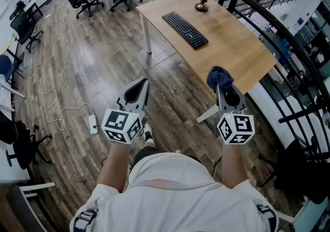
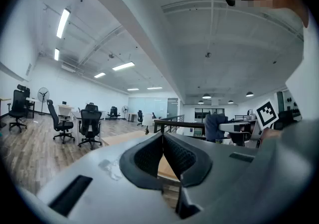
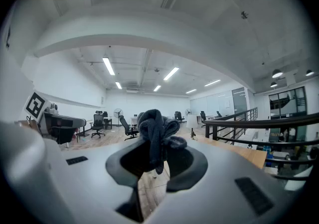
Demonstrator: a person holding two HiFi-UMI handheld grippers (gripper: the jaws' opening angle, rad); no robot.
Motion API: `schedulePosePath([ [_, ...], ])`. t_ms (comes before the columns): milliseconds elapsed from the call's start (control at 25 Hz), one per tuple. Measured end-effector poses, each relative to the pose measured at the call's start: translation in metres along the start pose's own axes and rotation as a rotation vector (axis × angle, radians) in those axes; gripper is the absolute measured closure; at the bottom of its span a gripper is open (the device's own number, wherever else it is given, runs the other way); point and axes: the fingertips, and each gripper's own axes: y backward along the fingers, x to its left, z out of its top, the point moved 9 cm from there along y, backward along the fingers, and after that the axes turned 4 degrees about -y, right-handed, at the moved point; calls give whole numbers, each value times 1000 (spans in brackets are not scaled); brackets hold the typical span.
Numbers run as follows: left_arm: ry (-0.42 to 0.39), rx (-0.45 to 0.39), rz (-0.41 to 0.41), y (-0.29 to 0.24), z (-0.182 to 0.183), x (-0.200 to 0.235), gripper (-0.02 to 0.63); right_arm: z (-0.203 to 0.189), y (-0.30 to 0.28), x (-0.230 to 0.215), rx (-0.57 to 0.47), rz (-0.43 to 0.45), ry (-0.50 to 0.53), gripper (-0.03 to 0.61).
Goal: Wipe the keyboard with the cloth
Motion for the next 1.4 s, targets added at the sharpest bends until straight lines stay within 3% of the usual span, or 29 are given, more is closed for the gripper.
schedulePosePath([
  [880,-5,35,12,-5,-5,12,598,-4,-20,0,7,-14,-11,447],
  [1160,8,27,18,-19,-2,44,598,2,-53,8,26,-7,-15,448],
  [1400,32,13,-29,-55,-10,91,600,9,-99,16,40,-54,20,448],
])
